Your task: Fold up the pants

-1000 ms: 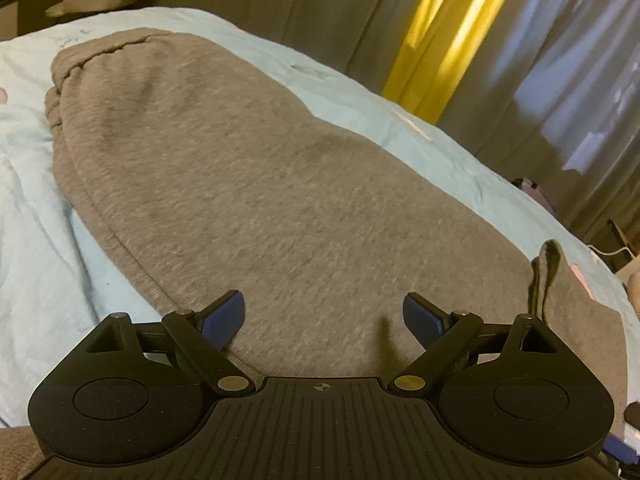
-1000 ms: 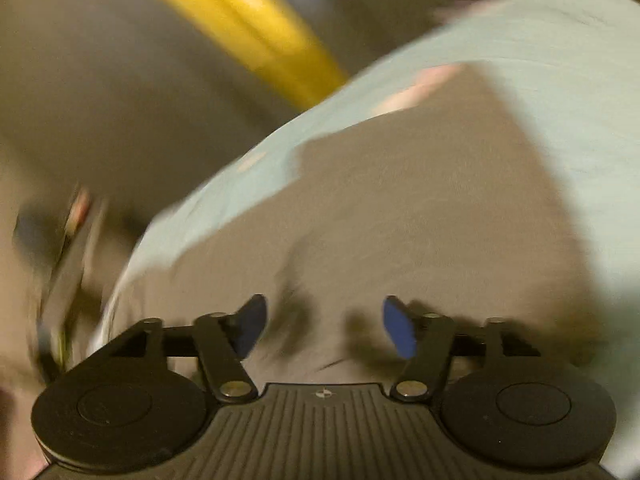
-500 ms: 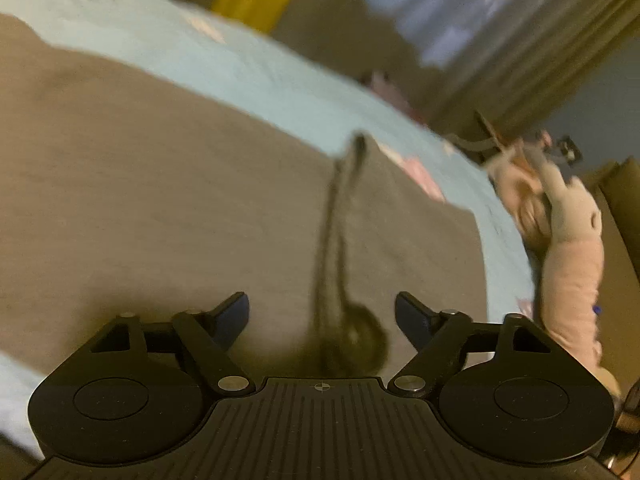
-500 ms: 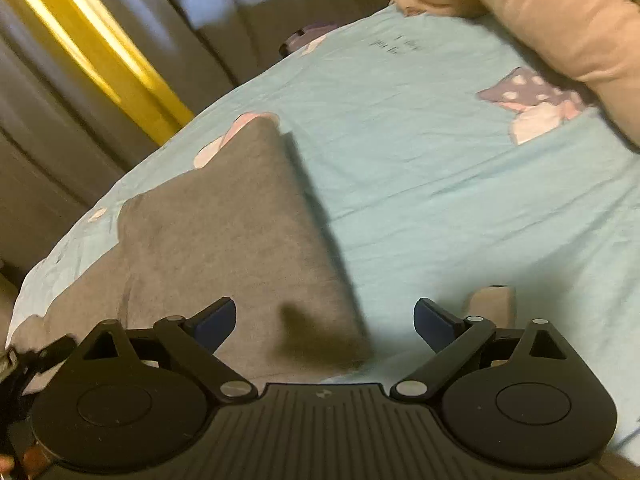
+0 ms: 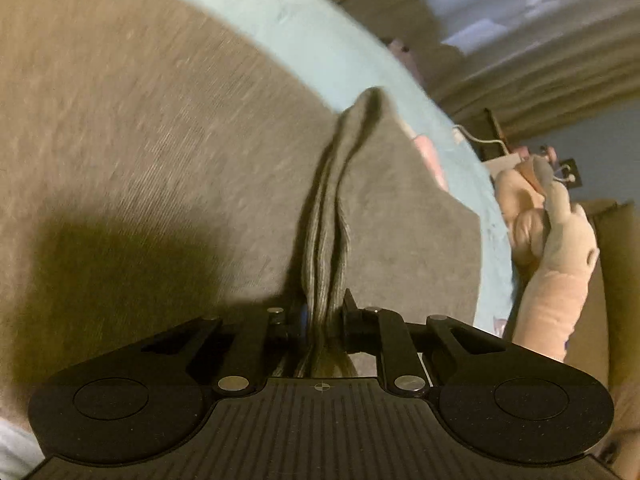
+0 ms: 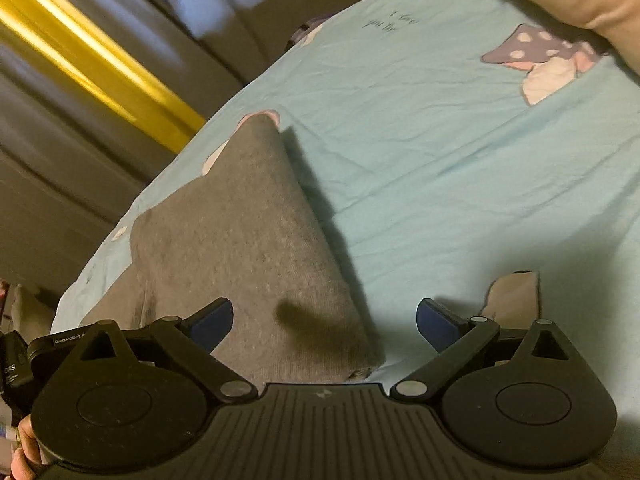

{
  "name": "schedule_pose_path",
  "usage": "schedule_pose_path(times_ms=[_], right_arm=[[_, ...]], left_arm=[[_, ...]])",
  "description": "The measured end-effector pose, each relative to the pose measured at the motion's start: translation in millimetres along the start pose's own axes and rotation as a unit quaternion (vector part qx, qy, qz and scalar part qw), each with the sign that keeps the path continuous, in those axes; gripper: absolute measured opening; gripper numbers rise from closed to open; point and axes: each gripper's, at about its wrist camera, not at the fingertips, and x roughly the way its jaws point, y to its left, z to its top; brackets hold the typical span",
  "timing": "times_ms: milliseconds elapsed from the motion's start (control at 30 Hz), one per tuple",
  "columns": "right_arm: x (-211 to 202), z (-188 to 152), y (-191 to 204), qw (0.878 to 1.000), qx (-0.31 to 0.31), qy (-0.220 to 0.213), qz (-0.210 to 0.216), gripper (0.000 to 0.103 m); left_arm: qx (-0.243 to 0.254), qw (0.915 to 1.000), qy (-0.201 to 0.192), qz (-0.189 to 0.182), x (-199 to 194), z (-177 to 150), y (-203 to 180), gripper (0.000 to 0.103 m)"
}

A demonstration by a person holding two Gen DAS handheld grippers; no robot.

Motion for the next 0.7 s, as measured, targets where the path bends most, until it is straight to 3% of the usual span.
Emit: schedule_pose_path(times_ms=[133, 367, 567, 700], right_arm=[[-1.2, 0.2, -2.8, 1.0, 0.007, 0.002, 0.003, 0.098], [-1.0, 1.0, -1.8, 1.0, -0.002, 0.011, -0.001, 0.099], [-0.2, -1.9, 7.1, 0.999, -0.035, 0.017, -0.008, 0.099], [0.2, -3.1, 10.6, 0.999, -0.045, 0.017, -0.013, 0.099]], left_arm=[[0.019, 0.9994, -0.026, -0.01, -24.4, -1.7, -13.8, 0.016], [0.039, 0.9966, -0.071, 0.01, -67.3, 4.8, -11.3, 0.016], [0.042, 0.994, -0.093, 0.039, -89.7, 0.0, 15.7, 0.016], [0.083, 0.9852, -0.115, 0.096, -90.8, -8.5, 21.6, 0.017]])
